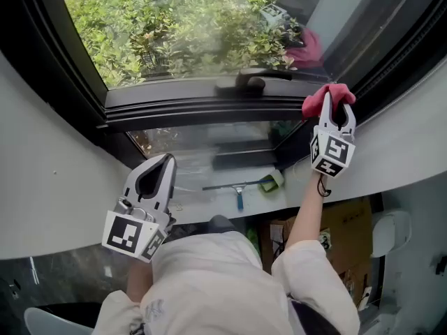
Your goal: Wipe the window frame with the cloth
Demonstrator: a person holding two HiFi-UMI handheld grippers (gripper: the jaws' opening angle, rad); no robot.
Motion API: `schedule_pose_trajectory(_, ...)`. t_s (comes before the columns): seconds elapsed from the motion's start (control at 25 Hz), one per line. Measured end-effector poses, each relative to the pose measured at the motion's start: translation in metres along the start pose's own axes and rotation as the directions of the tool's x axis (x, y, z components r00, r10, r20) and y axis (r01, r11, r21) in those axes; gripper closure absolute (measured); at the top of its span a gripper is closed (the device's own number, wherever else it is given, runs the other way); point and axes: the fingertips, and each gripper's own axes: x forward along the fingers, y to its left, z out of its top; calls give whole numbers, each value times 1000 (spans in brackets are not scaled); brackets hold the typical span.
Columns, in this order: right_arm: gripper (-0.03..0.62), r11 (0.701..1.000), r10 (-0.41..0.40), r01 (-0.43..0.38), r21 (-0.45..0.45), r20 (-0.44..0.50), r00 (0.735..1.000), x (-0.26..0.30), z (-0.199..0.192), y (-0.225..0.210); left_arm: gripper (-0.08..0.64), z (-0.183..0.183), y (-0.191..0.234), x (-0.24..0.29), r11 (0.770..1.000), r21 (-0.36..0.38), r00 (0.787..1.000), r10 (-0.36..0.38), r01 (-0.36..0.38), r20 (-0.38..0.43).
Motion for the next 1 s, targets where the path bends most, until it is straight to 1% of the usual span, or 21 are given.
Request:
schedule_pose_trajectory(0.08,509,1000,-28,28,-4,-24,999,3,-15,-21,549,-1,0,4,1000,4,1000,-4,4,-7)
schedule_pose_trajectory(0.16,509,999,-24,23,-23,-40,999,7,-28,-30,549,-2,-2,9,1000,4,1000,-13,13,-13)
schedule_pose_trajectory(0.24,509,999,-5,4,-33,-53,999,13,-39,-32,549,-3,-6,14,1000,3,999,-27,27,-18)
schedule_pose_trajectory(0.32,509,1000,-1,-1,-24,-52,999,16,-46,-34,549,-4,-9,18,999,1,999,-39,39,-24)
schedule_pose_trajectory(0.48,509,1000,-30,30,2,-39,999,14,-52,-39,550,-5,-13,23,999,-4,998,-52,52,-28)
schedule_pose_trajectory(0.68,509,997,-64,61,-40,-87,994,0,-63,-41,549,-11,-12,23,999,-17,998,-50,50,-38)
schedule_pose_trajectory(0.92,509,993,-81,82,82,-13,997,6,-71,-47,549,-15,-15,23,998,-29,997,-63,62,-39)
schedule_pose_trajectory(1.0,509,993,-79,80,92,-11,997,5,-72,-49,549,-16,-14,20,998,-32,997,-60,59,-41)
